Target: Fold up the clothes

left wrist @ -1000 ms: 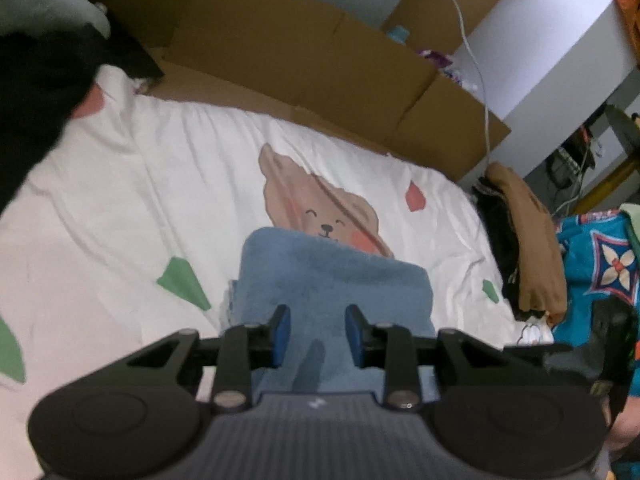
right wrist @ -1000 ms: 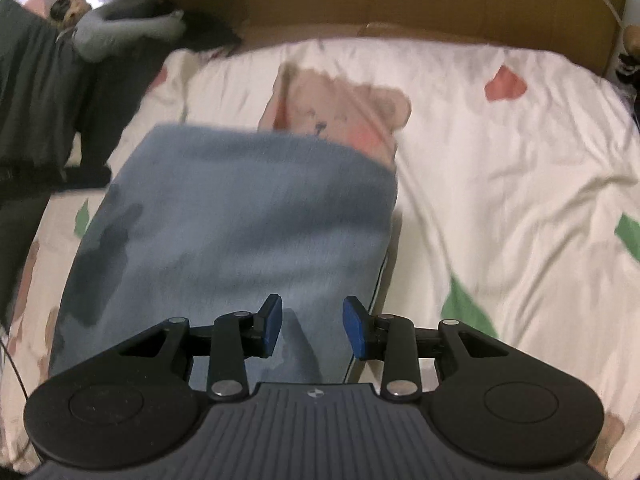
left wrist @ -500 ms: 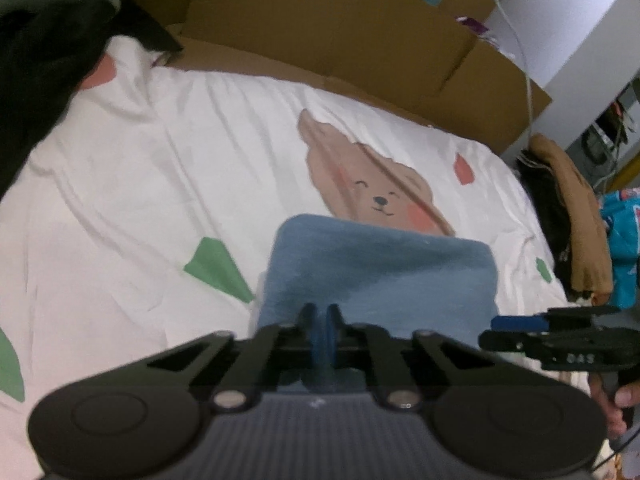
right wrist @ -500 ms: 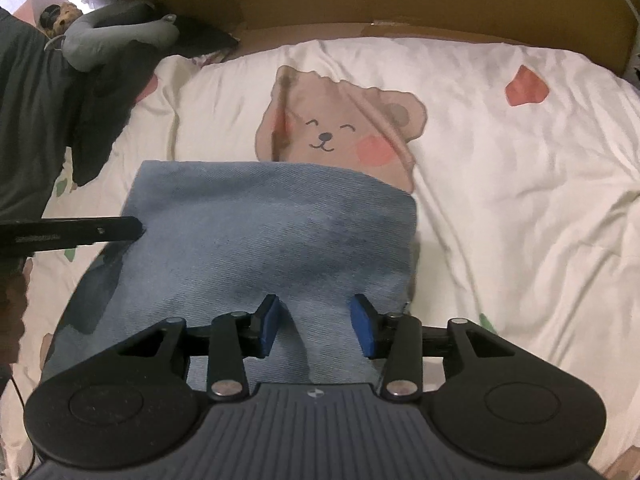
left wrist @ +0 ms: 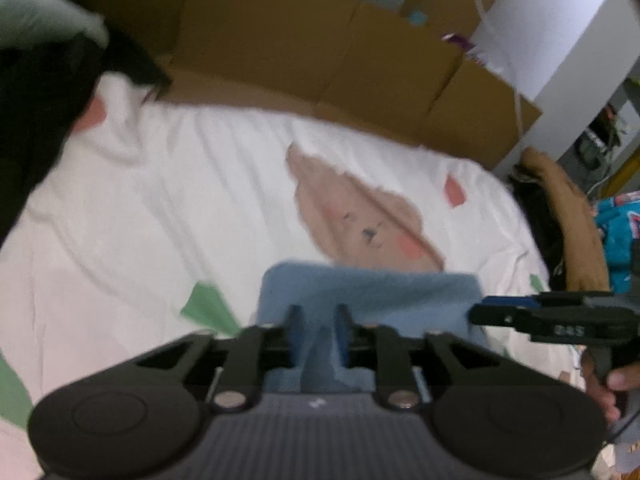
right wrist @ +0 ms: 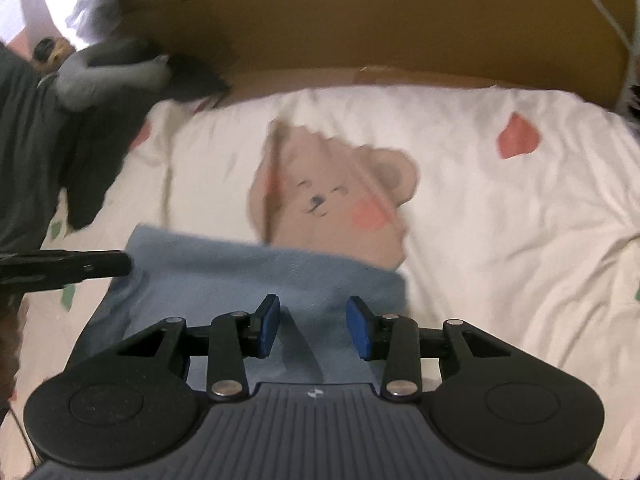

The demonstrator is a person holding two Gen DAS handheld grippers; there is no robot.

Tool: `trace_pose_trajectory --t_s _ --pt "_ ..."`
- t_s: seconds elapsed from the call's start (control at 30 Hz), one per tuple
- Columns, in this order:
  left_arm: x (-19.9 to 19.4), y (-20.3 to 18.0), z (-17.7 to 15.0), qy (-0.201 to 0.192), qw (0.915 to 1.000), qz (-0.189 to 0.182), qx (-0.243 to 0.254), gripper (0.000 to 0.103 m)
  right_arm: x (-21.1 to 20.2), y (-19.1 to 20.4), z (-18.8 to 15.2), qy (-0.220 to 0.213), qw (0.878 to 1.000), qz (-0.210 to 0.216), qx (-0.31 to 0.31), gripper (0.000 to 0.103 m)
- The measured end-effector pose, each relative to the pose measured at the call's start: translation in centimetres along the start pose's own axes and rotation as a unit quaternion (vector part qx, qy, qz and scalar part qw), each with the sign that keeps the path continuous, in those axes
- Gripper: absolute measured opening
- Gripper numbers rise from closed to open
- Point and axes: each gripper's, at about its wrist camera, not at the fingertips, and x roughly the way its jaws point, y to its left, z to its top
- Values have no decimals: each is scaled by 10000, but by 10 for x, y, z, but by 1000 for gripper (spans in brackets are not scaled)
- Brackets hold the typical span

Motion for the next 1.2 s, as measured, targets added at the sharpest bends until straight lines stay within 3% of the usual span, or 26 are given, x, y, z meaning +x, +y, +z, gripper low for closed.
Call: trace_pose_trajectory --t_s 0.4,0.53,0.63,0.77,1.0,1.1,1.2 --pt "40 5 0 313 9992 206 -107 28 45 4 1 324 9991 -260 -8 38" --pt "37 3 2 363 9988 303 -87 28 45 -4 12 482 9981 -95 369 38" --pt "23 -1 8 290 9990 324 -115 31 25 -11 16 332 9973 226 613 38" --pt "6 -12 15 183 9993 316 -6 40 -8 -27 -8 -8 9930 536 1053 39" --pt "-18 -39 6 156 9996 250 42 52 -52 -50 -75 -380 9892 189 1405 39" --pt "-20 -46 -10 288 9993 219 22 63 -63 -49 -99 -254 9941 -54 1055 38" --pt "-14 -46 -31 467 9987 186 -62 63 -69 -42 -118 142 9990 -44 430 36"
